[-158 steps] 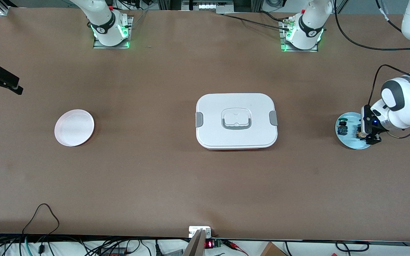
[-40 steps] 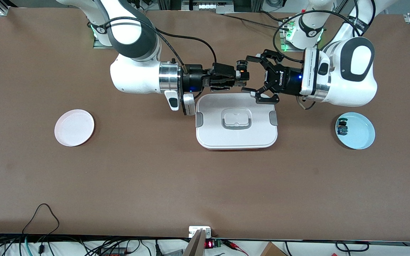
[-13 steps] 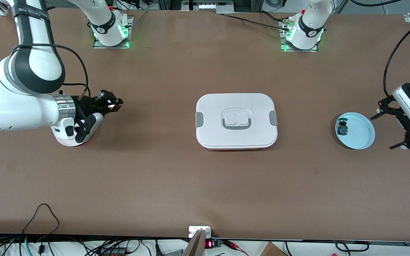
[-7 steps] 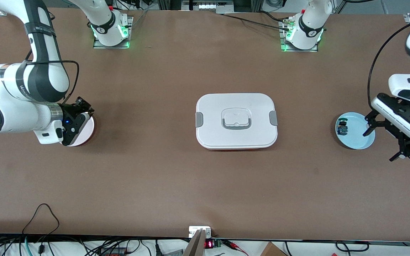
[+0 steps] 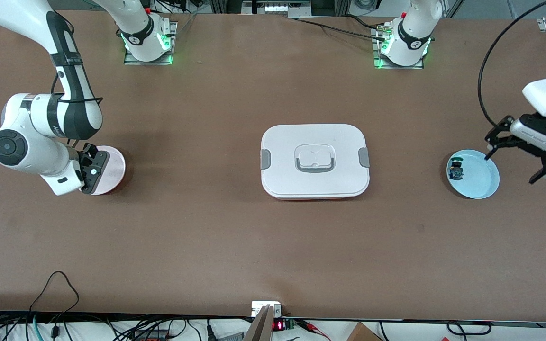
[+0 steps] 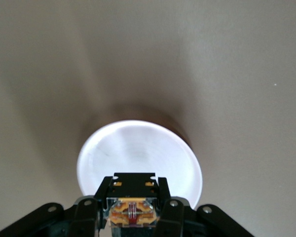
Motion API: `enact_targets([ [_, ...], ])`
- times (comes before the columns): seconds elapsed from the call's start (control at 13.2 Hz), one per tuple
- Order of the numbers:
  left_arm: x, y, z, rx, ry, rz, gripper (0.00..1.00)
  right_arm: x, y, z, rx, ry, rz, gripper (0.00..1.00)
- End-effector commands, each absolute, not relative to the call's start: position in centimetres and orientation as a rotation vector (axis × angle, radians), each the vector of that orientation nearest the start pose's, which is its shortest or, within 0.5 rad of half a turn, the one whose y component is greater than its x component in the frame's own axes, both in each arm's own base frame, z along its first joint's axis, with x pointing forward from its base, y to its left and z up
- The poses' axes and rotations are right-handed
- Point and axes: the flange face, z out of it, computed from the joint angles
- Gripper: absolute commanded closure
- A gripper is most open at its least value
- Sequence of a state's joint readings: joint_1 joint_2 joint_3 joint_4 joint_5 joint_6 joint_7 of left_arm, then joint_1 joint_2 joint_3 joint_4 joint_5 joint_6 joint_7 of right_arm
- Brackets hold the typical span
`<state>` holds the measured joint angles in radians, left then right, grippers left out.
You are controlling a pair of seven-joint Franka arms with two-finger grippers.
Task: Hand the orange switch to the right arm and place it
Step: 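Carry the switch over the white plate with the right gripper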
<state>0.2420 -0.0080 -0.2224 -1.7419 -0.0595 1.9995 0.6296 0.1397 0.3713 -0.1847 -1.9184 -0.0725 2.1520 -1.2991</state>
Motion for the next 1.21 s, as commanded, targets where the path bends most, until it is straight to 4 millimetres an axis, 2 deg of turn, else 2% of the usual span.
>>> enact_targets([
  [0.0,57.1,0.7,61.2,-3.098,0.502,-0.243,0.0,58.5,-5.1,27.5,-2.431,-2.042,0.21,0.94],
  [0.08,56.8,0.1,61.6,-3.127,0.4,-0.202,0.0,57.9,-5.8,26.6,-2.423,-2.06,0.197,0.94],
  [0.23,56.4,0.4,61.4,-3.155,0.307,-0.138,0.0,57.1,-6.1,25.4,-2.382,-2.111,0.187,0.94],
  [0.38,56.6,1.1,61.9,-3.157,0.293,-0.151,0.0,56.4,-6.2,24.2,-2.322,-2.182,0.173,0.94],
  [0.6,56.6,0.7,61.9,-3.147,0.303,-0.146,0.0,55.3,-7.3,22.6,-2.31,-2.191,0.173,0.94],
  [1.13,56.4,0.6,62.6,-3.156,0.312,-0.129,0.0,55.0,-6.9,19.9,-2.317,-2.232,0.127,0.94],
])
